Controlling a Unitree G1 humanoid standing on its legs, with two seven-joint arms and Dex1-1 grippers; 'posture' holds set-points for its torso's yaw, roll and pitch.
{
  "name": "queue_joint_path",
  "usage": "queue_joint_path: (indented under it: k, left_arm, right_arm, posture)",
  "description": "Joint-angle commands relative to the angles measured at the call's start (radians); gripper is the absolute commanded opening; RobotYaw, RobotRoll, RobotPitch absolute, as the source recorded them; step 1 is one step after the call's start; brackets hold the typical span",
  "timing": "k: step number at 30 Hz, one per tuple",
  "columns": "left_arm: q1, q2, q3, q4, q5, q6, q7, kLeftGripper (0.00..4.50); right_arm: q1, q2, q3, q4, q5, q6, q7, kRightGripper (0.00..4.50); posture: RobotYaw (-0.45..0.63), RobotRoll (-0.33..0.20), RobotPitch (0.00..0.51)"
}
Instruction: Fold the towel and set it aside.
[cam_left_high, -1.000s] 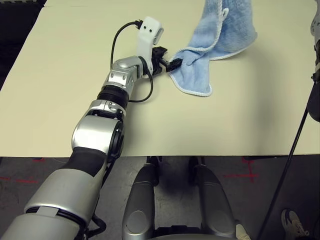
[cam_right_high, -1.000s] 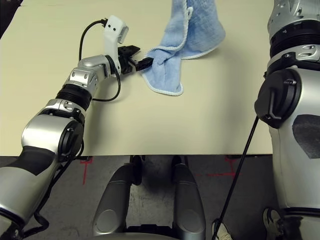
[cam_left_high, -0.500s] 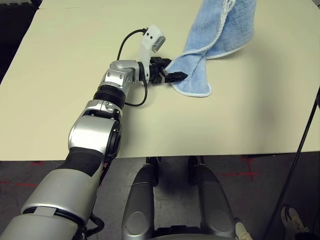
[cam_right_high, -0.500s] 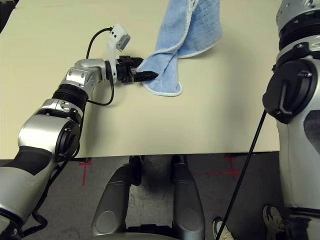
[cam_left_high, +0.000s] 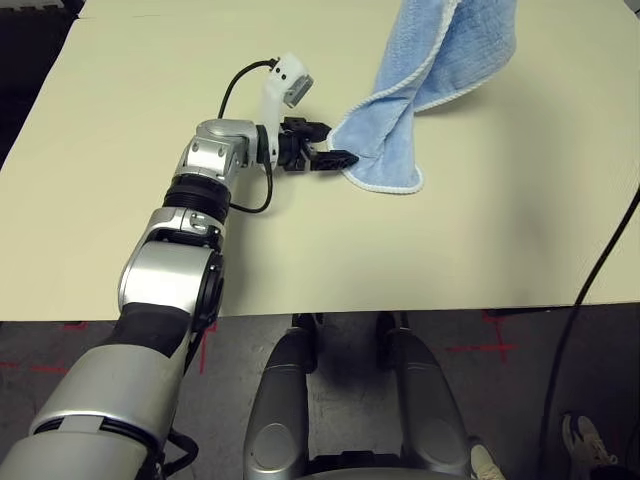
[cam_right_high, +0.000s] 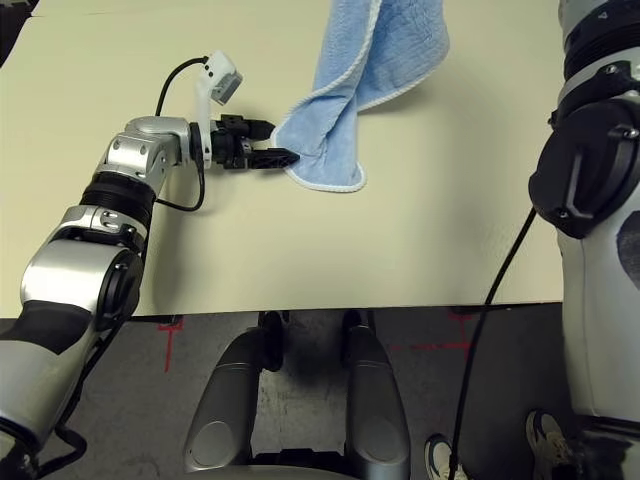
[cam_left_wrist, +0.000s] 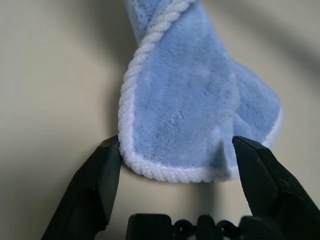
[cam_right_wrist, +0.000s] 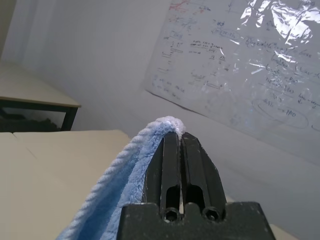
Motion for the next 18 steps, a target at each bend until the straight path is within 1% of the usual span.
queue_joint_path:
  k: [1, 3, 7, 9, 12, 14, 16, 18]
  left_arm:
    - [0.071, -0.007, -0.042, -0.070, -0.017, 0.098, -0.038, 3.17]
    - [0.094, -0.014, -0.054, -0.109, -0.023, 0.130, -0.043, 2.34]
    - [0.117, -0.016, -0.086, -0.161, -0.026, 0.167, -0.053, 0.91]
    - [0.120, -0.008, -0.101, -0.175, -0.028, 0.181, -0.065, 0.06]
    - [0.112, 0.030, -0.111, -0.173, -0.022, 0.180, -0.075, 0.02]
    - [0.106, 0.058, -0.094, -0.168, -0.020, 0.163, -0.054, 0.02]
    - [0.094, 0.081, -0.054, -0.158, -0.024, 0.147, 0.005, 0.02]
    - [0.076, 0.116, -0.009, -0.144, -0.023, 0.117, 0.077, 0.02]
  right_arm:
    - [-0.002, -0.009, -0.019, -0.016, 0.015, -0.011, 0.011, 0.00]
    - [-0.001, -0.010, -0.019, -0.016, 0.016, -0.010, 0.012, 0.00]
    - [0.001, -0.010, -0.019, -0.017, 0.018, -0.009, 0.014, 0.00]
    - [0.002, -0.009, -0.020, -0.017, 0.019, -0.009, 0.016, 0.00]
    - [0.005, -0.010, -0.022, -0.018, 0.022, -0.009, 0.019, 0.00]
    - [0.011, -0.011, -0.023, -0.018, 0.023, -0.009, 0.017, 0.00]
    - [0.022, -0.012, -0.027, -0.017, 0.025, -0.008, 0.013, 0.00]
    - [0.039, -0.016, -0.032, -0.016, 0.025, -0.004, 0.003, 0.00]
  posture:
    - [0.06, 0.000, 0.338]
    - [0.06, 0.000, 0.338]
    - [0.06, 0.000, 0.338]
    - [0.06, 0.000, 0.336]
    - [0.06, 0.000, 0.337]
    - [0.06, 0.000, 0.346]
    - [0.06, 0.000, 0.354]
    - [0.07, 0.000, 0.382]
